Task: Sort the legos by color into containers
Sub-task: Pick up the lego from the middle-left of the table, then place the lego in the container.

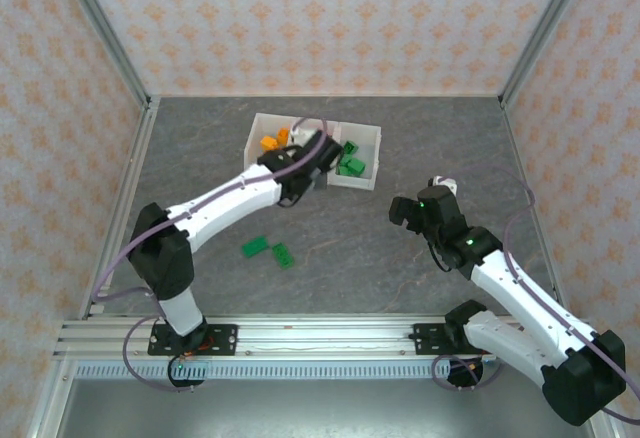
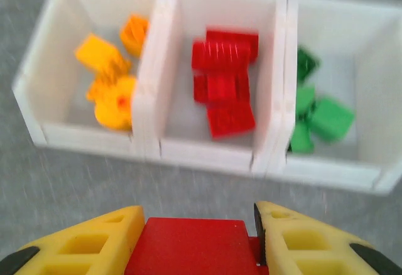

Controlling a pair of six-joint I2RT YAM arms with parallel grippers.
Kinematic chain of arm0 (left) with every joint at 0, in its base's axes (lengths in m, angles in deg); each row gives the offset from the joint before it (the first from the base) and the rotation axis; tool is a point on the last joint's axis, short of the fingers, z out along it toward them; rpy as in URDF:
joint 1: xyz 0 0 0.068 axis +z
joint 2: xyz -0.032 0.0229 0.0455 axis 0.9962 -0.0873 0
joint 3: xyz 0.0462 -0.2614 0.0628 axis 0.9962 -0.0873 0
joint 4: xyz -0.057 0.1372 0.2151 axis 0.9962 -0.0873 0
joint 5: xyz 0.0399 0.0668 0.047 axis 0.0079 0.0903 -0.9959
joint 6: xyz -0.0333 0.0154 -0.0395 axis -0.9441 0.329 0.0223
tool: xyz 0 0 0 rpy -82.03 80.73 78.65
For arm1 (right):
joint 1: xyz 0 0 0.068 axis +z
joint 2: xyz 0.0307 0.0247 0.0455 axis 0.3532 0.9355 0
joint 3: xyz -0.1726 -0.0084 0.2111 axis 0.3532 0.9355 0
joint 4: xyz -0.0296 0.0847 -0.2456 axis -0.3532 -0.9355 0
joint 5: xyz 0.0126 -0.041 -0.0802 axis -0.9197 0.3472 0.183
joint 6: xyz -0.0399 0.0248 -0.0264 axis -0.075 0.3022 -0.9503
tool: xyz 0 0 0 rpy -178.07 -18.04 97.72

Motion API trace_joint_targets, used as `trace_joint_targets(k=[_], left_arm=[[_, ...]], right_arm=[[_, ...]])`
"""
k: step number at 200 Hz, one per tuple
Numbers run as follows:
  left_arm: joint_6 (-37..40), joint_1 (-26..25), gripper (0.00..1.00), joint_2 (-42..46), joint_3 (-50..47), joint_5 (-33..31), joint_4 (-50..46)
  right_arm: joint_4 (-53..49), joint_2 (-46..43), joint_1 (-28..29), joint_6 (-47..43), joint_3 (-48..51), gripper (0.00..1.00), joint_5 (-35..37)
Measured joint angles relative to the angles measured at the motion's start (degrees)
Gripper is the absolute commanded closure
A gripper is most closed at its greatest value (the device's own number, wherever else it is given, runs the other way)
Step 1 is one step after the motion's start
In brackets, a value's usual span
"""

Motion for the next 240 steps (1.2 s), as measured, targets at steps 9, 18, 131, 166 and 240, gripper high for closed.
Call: trace_joint_targets(k=[9, 18, 131, 166, 240], left_arm=[[1.31, 1.75, 0.64, -2.84, 3.87, -0.35, 0.24], [2.38, 3.08, 0.65, -5.68, 6.97, -0.52, 0.72], [7.69, 8.68, 0.56, -27.45, 23.21, 1.4, 4.52], [7.78, 10.56, 0.46, -28.96, 25.03, 2.73, 5.97], [8.81, 10.86, 0.14, -29.11, 24.98, 5.64, 6.88]], right_arm=[[0.0, 0.0, 0.0, 0.0, 0.0, 0.0, 0.0], [0.0, 0.0, 0.0, 0.0, 0.0, 0.0, 0.0], [0.0, 0.0, 0.0, 0.0, 0.0, 0.0, -0.42], [0.0, 0.0, 0.0, 0.0, 0.0, 0.0, -0.44], [0.0, 0.0, 0.0, 0.0, 0.0, 0.0, -0.44]])
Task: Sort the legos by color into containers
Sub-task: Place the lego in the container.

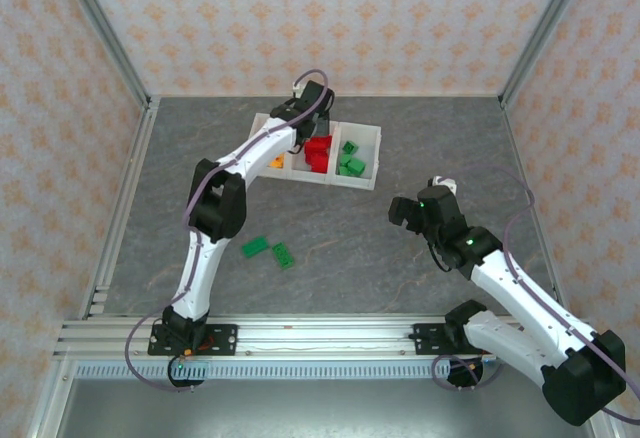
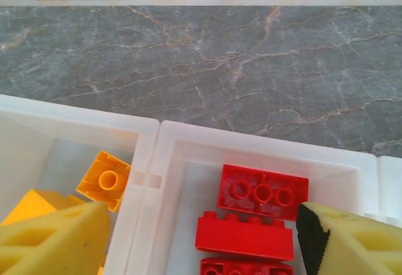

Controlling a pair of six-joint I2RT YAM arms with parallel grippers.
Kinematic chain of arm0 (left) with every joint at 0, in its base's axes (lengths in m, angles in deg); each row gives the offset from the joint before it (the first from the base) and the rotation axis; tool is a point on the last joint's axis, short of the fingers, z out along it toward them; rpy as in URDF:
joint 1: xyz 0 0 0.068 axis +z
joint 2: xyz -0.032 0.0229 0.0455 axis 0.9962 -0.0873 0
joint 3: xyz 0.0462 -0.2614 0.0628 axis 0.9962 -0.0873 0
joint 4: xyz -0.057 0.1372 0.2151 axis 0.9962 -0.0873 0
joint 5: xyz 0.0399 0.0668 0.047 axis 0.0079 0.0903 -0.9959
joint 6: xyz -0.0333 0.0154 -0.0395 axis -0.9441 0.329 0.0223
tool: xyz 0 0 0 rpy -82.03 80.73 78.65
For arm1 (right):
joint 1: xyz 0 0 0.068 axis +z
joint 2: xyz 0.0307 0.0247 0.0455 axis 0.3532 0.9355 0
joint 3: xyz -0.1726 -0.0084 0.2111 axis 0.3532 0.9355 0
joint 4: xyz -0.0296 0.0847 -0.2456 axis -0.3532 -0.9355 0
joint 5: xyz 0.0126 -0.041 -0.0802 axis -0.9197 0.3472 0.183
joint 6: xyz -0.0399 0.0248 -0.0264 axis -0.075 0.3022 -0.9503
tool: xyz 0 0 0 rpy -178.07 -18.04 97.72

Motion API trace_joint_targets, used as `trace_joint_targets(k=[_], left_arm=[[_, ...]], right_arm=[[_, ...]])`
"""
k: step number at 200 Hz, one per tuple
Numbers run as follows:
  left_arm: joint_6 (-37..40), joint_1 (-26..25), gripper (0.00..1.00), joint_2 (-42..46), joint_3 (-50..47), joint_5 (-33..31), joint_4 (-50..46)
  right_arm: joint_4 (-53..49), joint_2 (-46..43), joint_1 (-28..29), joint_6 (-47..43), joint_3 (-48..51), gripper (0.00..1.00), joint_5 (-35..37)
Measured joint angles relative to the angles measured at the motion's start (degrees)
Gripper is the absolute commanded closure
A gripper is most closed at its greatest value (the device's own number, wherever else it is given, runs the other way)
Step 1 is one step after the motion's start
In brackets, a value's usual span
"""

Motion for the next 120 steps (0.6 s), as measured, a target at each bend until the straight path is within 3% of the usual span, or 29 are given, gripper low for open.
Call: trace_joint_targets(k=[30, 93, 120], left_arm=[[0.63, 0.0, 0.01, 3.43, -6.25, 1.7, 2.58], [-0.55, -0.39, 0.01, 24.09, -24.39, 2.78, 7.52], [-3.13, -3.1, 0.01, 32.81, -32.74, 1.22, 8.28]], right_arm=[[0.0, 0.0, 0.0, 0.0, 0.0, 0.0, 0.0], [0.0, 0.07, 0.0, 0.0, 0.0, 0.0, -0.61], [0.0, 0.17, 0.0, 0.0, 0.0, 0.0, -0.68]])
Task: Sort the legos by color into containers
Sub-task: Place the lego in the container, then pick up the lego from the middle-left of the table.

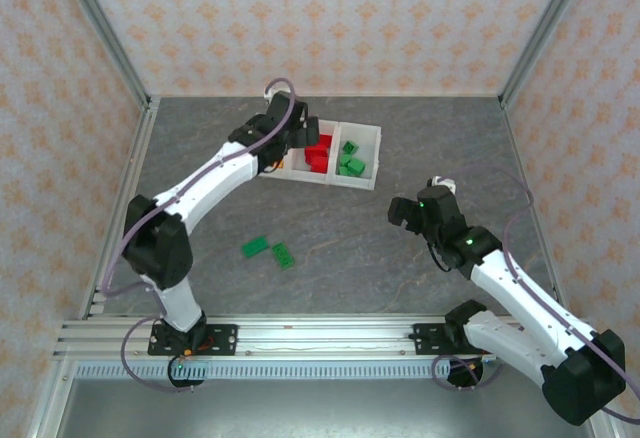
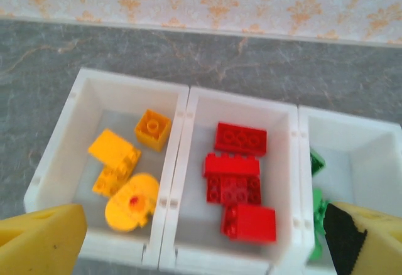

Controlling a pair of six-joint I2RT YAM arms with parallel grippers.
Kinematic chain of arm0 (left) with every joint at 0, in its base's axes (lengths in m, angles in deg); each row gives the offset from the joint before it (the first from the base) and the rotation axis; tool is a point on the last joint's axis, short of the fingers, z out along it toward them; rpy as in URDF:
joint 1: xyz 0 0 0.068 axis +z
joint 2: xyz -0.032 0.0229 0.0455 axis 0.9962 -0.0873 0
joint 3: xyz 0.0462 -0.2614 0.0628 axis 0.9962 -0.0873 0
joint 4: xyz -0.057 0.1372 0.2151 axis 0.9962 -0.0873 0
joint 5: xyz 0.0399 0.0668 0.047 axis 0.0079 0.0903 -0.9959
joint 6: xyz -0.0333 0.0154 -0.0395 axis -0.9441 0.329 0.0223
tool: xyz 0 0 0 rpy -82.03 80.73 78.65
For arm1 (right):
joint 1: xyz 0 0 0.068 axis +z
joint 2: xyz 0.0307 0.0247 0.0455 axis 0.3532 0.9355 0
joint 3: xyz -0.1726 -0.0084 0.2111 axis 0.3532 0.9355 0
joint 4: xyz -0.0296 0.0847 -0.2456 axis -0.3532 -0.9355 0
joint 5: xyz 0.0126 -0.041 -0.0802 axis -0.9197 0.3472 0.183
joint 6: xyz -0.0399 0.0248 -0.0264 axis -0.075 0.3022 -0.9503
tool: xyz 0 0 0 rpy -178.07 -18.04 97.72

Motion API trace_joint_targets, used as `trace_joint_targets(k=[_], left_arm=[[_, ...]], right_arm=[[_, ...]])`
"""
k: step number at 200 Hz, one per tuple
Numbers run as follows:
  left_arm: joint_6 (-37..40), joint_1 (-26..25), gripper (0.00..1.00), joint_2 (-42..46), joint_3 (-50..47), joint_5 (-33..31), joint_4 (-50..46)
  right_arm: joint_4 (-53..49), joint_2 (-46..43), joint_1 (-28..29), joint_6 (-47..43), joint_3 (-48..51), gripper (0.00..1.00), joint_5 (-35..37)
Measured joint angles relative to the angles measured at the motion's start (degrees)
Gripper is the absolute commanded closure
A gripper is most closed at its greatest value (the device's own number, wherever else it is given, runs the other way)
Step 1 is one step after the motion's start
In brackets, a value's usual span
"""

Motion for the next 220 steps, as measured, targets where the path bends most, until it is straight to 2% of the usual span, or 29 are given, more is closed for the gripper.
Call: trace_joint_targets(k=[47, 91, 115, 153, 186, 220], left_arm=[[-10.95, -7.76, 0.04, 7.48, -17.07, -1.09, -1.57], [-20.72, -10.32, 0.12, 13.79, -28.76, -1.79, -6.43], [-23.63, -10.38, 0.18, 16.17, -32.41, -1.7, -8.13], [-27.8, -13.7, 0.18, 17.0, -35.91, -1.11, -10.43], [-30.88, -18.01, 0.18, 16.57, -37.64, 0.42, -10.75], [-32.61, -18.67, 0.18, 14.19, -40.79, 2.62, -9.99]], right_arm=[[0.0, 0.04, 0.0, -0.02, 0.0, 0.0, -0.39], [0.02, 0.04, 0.0, -0.02, 0.0, 0.0, -0.76], [0.02, 0.04, 0.0, -0.02, 0.02, 0.0, -0.85], [0.2, 0.04, 0.0, -0.5, 0.0, 0.0, -2.36], [1.36, 1.4, 0.0, -1.57, 0.02, 0.0, -6.88], [1.9, 4.26, 0.22, -2.95, 0.02, 0.0, -12.31]])
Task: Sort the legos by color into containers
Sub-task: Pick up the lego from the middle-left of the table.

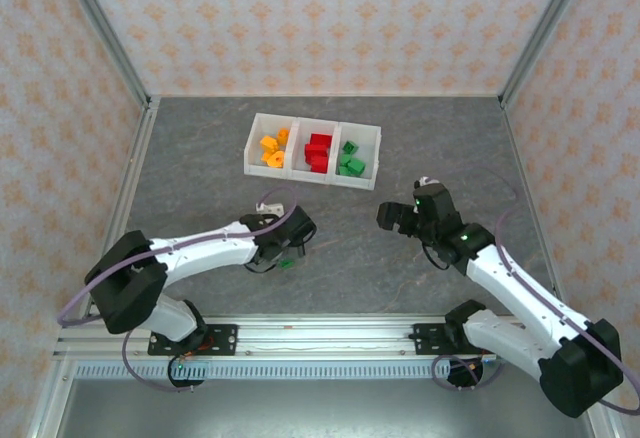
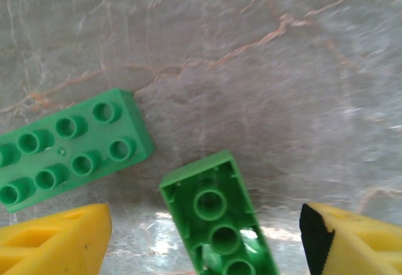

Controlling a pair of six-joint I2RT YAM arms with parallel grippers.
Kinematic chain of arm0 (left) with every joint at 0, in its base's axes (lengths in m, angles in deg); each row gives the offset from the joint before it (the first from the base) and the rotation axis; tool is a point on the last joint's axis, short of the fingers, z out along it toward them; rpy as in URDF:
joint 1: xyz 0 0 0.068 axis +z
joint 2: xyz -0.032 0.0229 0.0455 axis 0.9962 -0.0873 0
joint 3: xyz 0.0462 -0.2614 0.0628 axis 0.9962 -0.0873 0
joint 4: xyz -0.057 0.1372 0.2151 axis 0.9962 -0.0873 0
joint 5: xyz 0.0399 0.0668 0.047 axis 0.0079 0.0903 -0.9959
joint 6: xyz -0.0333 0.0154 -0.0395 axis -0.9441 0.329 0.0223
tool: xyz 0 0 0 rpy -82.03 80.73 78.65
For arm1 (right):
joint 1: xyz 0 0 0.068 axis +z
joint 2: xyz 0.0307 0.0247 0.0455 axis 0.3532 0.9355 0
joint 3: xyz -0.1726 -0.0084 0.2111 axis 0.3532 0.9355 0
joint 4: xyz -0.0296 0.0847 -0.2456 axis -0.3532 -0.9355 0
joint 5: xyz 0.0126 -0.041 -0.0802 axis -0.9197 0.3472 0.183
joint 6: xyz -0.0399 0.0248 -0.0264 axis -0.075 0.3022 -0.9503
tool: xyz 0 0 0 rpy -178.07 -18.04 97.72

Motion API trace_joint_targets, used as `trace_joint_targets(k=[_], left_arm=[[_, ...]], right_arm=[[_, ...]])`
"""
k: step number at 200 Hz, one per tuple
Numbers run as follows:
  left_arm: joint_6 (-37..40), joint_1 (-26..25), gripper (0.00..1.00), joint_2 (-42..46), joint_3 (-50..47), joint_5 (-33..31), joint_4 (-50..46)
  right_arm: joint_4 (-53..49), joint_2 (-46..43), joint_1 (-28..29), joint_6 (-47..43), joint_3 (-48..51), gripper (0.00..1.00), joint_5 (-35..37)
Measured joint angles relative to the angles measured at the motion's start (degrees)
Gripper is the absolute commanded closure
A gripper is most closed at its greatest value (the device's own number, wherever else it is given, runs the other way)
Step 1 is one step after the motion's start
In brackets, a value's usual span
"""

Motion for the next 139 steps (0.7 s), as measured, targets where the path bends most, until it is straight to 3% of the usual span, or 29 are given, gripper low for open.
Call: trace_joint_targets(k=[43, 98, 139], left_arm=[[-1.07, 0.0, 0.23, -2.16, -2.25, 1.36, 2.16], [-1.09, -0.2, 0.5, -3.61, -2.43, 2.1, 5.25], [0.33, -0.66, 0.62, -5.4, -0.61, 1.95, 5.38]], right_arm=[[0.04, 1.16, 1.81, -0.74, 0.0, 0.0, -3.1], [0.07, 1.16, 2.58, -0.81, 0.0, 0.0, -3.48], [0.24, 1.01, 3.04, -1.25, 0.0, 0.0, -5.11]])
